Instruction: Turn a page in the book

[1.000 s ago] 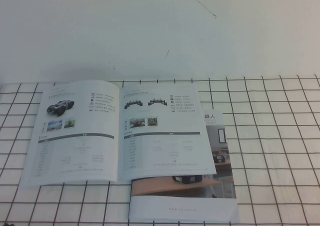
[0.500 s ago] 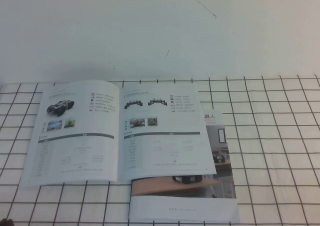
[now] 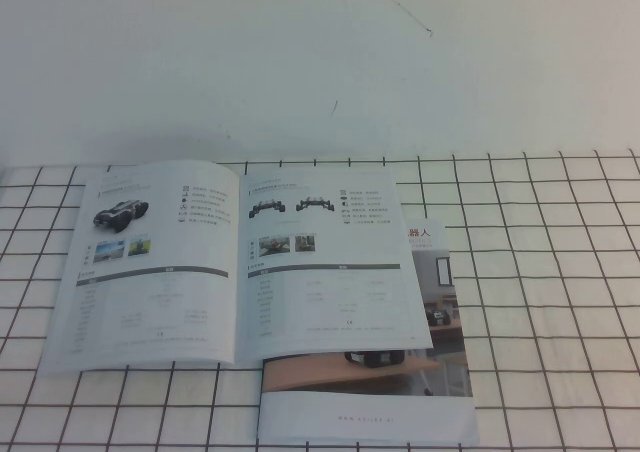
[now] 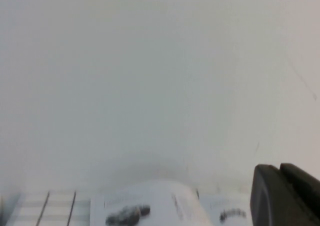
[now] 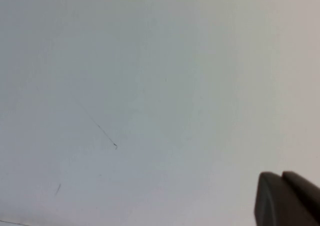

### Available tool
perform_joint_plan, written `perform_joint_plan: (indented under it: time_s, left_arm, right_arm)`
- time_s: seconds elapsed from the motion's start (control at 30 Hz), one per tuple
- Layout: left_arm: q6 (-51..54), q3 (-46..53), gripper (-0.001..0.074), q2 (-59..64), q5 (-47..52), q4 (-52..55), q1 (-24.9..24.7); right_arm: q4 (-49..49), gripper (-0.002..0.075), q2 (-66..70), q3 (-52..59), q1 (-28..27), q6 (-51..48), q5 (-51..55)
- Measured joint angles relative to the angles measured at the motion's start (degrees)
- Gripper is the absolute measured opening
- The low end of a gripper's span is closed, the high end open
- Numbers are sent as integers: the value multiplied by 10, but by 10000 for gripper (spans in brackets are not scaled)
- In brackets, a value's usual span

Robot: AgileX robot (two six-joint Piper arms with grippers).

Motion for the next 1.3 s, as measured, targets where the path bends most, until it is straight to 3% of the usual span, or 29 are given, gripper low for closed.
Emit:
perform_joint_plan:
  time_s: [0.3,0.53,0.83,0.93,1.1,1.3]
  left_arm:
    - [-21,0,-2,0,-243,-5,0]
    - [-22,0,-2,0,-265,-5,0]
    - [-71,0,-2,0,-373,-9,0]
    - [-95,-2,-2,-1,-425,-9,0]
    - [-103,-83,-2,-4,-384,29,0]
    - [-111,-232,-2,-3,-189,116,0]
  right_arm:
    - [-1,-2,0,0,0,-76,-4]
    - [-1,-2,0,0,0,-91,-37]
    - [3,-2,0,0,0,-60,-293]
    - [19,-2,0,-11,0,-47,-336]
    - [25,-2,0,-99,0,-18,-318]
    - [37,-2,-1,-239,0,46,-168]
